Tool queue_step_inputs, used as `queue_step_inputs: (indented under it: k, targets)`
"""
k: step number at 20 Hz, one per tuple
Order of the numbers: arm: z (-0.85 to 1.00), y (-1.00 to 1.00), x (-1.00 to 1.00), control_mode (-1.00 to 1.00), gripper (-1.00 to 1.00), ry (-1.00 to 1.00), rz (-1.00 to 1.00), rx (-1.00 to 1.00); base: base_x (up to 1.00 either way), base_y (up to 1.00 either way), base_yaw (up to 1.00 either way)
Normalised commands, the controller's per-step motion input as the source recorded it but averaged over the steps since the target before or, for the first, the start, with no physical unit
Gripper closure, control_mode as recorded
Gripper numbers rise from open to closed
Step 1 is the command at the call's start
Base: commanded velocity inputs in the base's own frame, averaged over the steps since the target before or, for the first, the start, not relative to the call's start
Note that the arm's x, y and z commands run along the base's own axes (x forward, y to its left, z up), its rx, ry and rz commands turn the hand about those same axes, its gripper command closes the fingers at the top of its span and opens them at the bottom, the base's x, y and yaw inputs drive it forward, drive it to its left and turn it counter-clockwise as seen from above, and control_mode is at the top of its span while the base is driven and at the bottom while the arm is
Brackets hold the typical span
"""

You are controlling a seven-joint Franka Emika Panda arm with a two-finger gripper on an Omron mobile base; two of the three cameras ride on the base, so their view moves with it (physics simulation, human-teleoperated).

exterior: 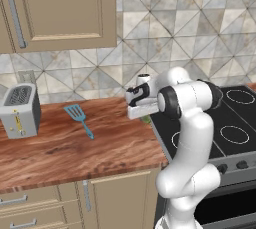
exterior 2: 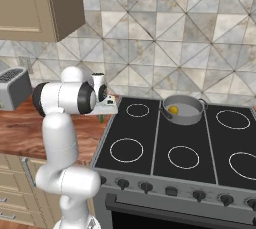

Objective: Put the lemon and lemon wedge in the pot. Retrieve the spatula and lightly stir the vegetables in the pot.

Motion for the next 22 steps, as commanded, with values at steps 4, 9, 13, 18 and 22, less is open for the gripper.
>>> queue_step_inputs:
  k: [4, 9, 13, 18, 22]
  targets:
    - [0.37, -0.45, 0.09, -1.00, 1.00, 0.00, -0.09, -0.02, 0.00, 0.00, 0.00]
    - [0.34, -0.52, 0.08, -1.00, 1.00, -0.09, -0.20, -0.11, 0.00, 0.00, 0.00]
    - [0.26, -0.54, 0.10, -1.00, 1.00, -0.10, -0.34, -0.14, 0.00, 0.00, 0.00]
    - [0.25, -0.53, 0.13, -1.00, 1.00, -0.14, -0.33, -0.12, 0.00, 0.00, 0.00]
    - [0.24, -0.57, 0.25, -1.00, 1.00, -0.11, -0.21, -0.05, 0.00, 0.00, 0.00]
